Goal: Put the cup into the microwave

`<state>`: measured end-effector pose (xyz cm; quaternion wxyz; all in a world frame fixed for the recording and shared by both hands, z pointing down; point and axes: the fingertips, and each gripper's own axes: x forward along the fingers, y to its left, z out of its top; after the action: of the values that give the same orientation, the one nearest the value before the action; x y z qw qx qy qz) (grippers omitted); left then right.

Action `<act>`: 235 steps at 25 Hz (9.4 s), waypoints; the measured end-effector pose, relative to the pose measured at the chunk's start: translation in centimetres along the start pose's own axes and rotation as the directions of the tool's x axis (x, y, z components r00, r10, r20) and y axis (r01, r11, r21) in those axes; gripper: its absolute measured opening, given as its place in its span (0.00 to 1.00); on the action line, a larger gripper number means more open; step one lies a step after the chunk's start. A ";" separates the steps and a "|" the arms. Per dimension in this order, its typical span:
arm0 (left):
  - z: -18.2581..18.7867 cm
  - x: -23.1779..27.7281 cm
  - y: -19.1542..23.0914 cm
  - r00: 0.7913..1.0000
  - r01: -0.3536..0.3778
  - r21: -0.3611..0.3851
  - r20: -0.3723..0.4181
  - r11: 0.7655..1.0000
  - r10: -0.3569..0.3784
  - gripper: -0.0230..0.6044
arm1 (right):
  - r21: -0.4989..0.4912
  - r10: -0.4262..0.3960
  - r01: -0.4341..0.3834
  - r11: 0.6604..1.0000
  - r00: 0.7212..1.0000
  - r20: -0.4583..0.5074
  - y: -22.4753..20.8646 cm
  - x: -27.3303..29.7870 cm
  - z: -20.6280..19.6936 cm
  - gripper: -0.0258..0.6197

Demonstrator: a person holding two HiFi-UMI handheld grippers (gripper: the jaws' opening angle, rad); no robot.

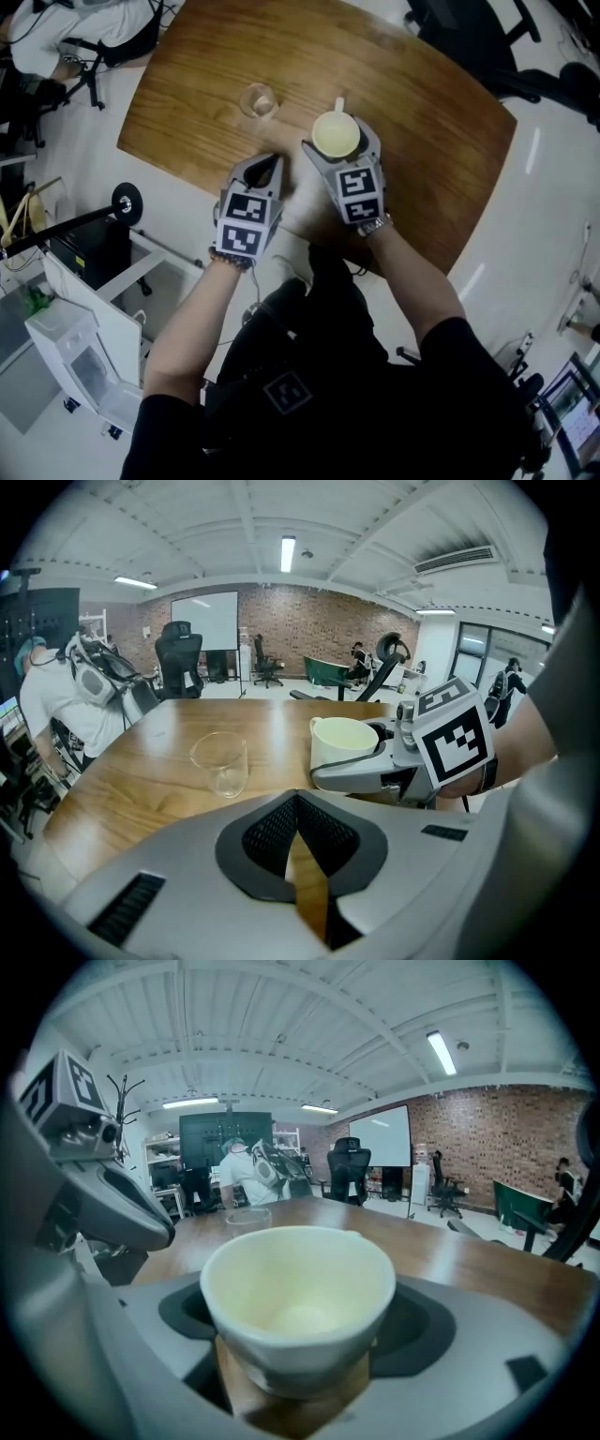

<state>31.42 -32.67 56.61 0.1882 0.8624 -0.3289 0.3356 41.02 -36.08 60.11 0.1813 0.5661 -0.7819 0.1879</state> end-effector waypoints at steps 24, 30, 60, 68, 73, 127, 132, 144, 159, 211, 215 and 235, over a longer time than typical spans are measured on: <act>-3.0 -11.1 7.6 0.948 -0.269 -0.237 0.104 0.934 0.299 0.04 | -0.199 0.336 -0.330 0.923 0.942 -0.004 14.7 -0.7 7.2 0.77; -5.9 -16.2 10.8 0.905 -0.364 -0.325 0.097 0.873 0.414 0.04 | -0.255 0.448 -0.440 0.861 0.894 -0.027 21.1 -0.3 8.6 0.77; -29.4 -46.3 13.2 0.625 -0.608 -0.625 0.003 0.489 0.781 0.04 | -0.433 0.792 -0.778 0.455 0.576 -0.203 57.4 -12.5 6.0 0.77; -37.4 -54.6 10.3 0.520 -0.646 -0.683 -0.069 0.340 0.851 0.04 | -0.440 0.846 -0.842 0.313 0.458 -0.274 66.9 -17.9 2.8 0.77; -42.2 -59.5 8.4 0.447 -0.663 -0.709 -0.115 0.241 0.887 0.04 | -0.444 0.870 -0.869 0.219 0.380 -0.314 72.6 -21.1 0.6 0.77; -63.7 -78.7 9.8 0.266 -0.671 -0.735 -0.363 -0.099 0.893 0.04 | -0.355 0.828 -0.910 -0.214 0.024 -0.560 106.6 -27.8 -10.2 0.77; -65.4 -79.9 12.7 0.273 -0.663 -0.740 -0.382 -0.115 0.883 0.04 | -0.344 0.815 -0.910 -0.232 0.012 -0.580 110.3 -26.0 -10.8 0.77; -69.2 -82.6 17.1 0.287 -0.657 -0.739 -0.425 -0.146 0.859 0.04 | -0.350 0.811 -0.904 -0.245 0.007 -0.585 118.8 -22.4 -13.2 0.77; -71.8 -83.9 20.1 0.319 -0.659 -0.739 -0.444 -0.141 0.837 0.04 | -0.384 0.817 -0.895 -0.226 0.040 -0.575 125.5 -19.7 -15.6 0.77; -73.2 -84.1 20.5 0.314 -0.639 -0.751 -0.453 -0.167 0.835 0.04 | -0.419 0.852 -0.896 -0.146 0.102 -0.514 129.0 -17.6 -17.0 0.85; -72.3 -84.0 20.3 0.305 -0.642 -0.749 -0.447 -0.166 0.841 0.04 | -0.412 0.849 -0.899 -0.146 0.100 -0.519 127.8 -17.8 -16.7 0.85; -66.9 -82.7 17.0 0.269 -0.665 -0.738 -0.381 -0.116 0.885 0.04 | -0.419 0.860 -0.899 -0.123 0.114 -0.497 119.2 -20.2 -13.6 0.74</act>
<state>-57.04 28.17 47.35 0.2767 0.3240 -0.9013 0.0775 -65.70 21.60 51.29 0.2128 -0.2134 -0.9535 -0.0091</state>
